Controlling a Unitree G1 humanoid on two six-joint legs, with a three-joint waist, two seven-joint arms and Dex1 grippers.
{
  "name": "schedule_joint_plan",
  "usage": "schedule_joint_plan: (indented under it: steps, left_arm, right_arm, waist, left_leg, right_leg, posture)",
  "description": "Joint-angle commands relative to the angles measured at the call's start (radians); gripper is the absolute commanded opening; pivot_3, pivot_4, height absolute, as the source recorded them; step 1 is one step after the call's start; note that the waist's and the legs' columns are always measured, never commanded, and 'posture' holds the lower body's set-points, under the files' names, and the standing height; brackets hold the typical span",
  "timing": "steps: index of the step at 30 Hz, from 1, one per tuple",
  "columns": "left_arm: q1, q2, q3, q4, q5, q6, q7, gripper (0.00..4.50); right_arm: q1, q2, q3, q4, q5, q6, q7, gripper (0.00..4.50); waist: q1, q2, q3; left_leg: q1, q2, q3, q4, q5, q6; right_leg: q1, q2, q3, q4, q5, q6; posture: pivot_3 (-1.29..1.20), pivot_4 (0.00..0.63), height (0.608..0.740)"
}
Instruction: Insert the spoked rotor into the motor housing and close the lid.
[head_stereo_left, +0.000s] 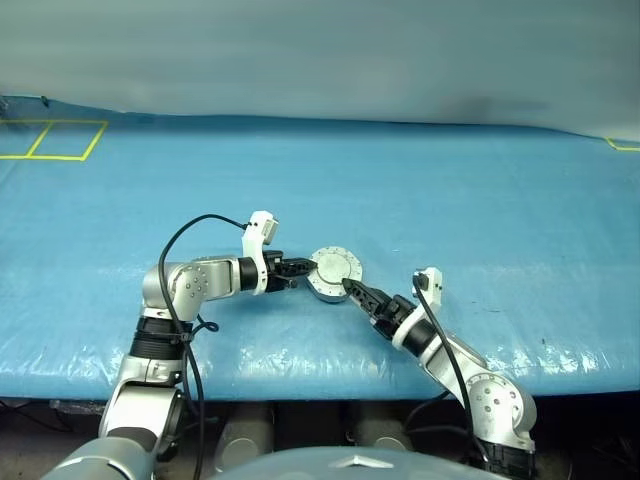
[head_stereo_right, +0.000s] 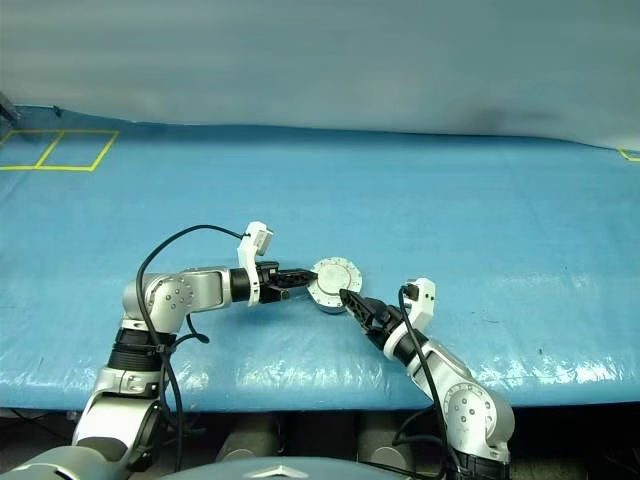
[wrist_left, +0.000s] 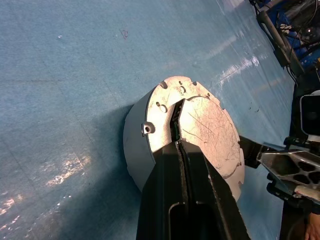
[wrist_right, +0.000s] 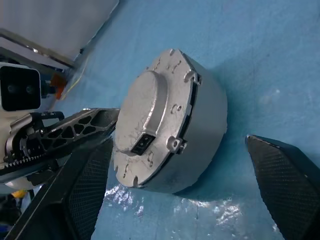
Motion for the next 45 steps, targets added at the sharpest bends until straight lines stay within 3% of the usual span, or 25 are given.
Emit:
schedule_joint_plan:
  steps: [1, 14, 17, 22, 26, 38, 45]
  left_arm:
    - [0.016, 0.008, -0.024, 0.004, 0.026, 0.004, 0.004, 0.0]
    - [0.024, 0.007, -0.028, 0.0, 0.028, -0.007, 0.005, 0.0]
    - [0.024, 0.006, -0.029, 0.0, 0.028, -0.007, 0.005, 0.0]
    - [0.024, 0.007, -0.031, 0.004, 0.03, -0.008, 0.005, 0.0]
    - [0.023, 0.005, -0.029, 0.007, 0.038, -0.008, 0.0, 0.0]
    - [0.023, 0.004, -0.014, -0.006, 0.044, -0.013, -0.004, 0.0]
    - [0.095, -0.077, 0.171, -0.203, -0.019, -0.146, 0.08, 0.0]
  right_arm:
    - [-0.013, 0.038, -0.001, 0.024, 0.054, 0.014, -0.039, 4.47]
    - [-0.002, 0.114, 0.001, 0.07, 0.269, 0.031, -0.154, 4.47]
    - [0.008, 0.103, 0.003, 0.078, 0.301, 0.026, -0.166, 3.88]
    - [0.023, 0.091, 0.007, 0.086, 0.342, 0.019, -0.175, 2.22]
    - [0.028, 0.074, 0.02, 0.091, 0.359, 0.012, -0.179, 1.22]
    - [0.035, 0.054, 0.041, 0.099, 0.35, -0.001, -0.179, 1.22]
    - [0.061, 0.067, 0.032, 0.073, 0.383, -0.028, -0.186, 1.22]
  waist:
    - [0.0, 0.0, 0.0]
    - [-0.002, 0.001, -0.001]
    - [-0.002, 0.001, -0.001]
    - [-0.004, 0.001, -0.001]
    - [-0.002, 0.002, -0.002]
    - [-0.003, 0.003, -0.002]
    - [-0.005, 0.003, -0.001]
  left_leg:
    - [0.0, 0.0, 0.0, 0.0, 0.0, 0.0]
    - [0.0, 0.0, 0.0, -0.002, 0.0, 0.0]
    - [0.0, 0.0, 0.0, -0.002, 0.0, 0.0]
    - [0.0, 0.0, 0.0, -0.002, 0.0, 0.0]
    - [0.0, 0.0, 0.0, -0.002, 0.0, 0.0]
    - [0.0, 0.0, 0.0, -0.002, 0.0, 0.0]
    - [-0.005, 0.0, 0.001, -0.004, 0.0, 0.0]
  right_leg:
    - [0.0, 0.0, 0.0, 0.0, 0.0, 0.0]
    - [0.0, 0.0, 0.0, 0.0, 0.0, 0.0]
    - [-0.001, 0.0, 0.0, -0.001, 0.0, 0.0]
    - [-0.001, 0.0, 0.0, -0.001, 0.0, 0.0]
    - [-0.001, 0.0, 0.0, -0.001, 0.0, 0.0]
    - [-0.001, 0.0, 0.0, -0.001, 0.0, 0.0]
    - [-0.006, -0.001, 0.0, -0.001, 0.0, -0.001]
  posture:
    - [0.0, 0.15, 0.74]
    - [0.0, 0.15, 0.74]
    - [0.0, 0.15, 0.74]
    - [0.0, 0.15, 0.74]
    - [0.0, 0.15, 0.74]
    - [0.0, 0.15, 0.74]
    - [0.0, 0.15, 0.74]
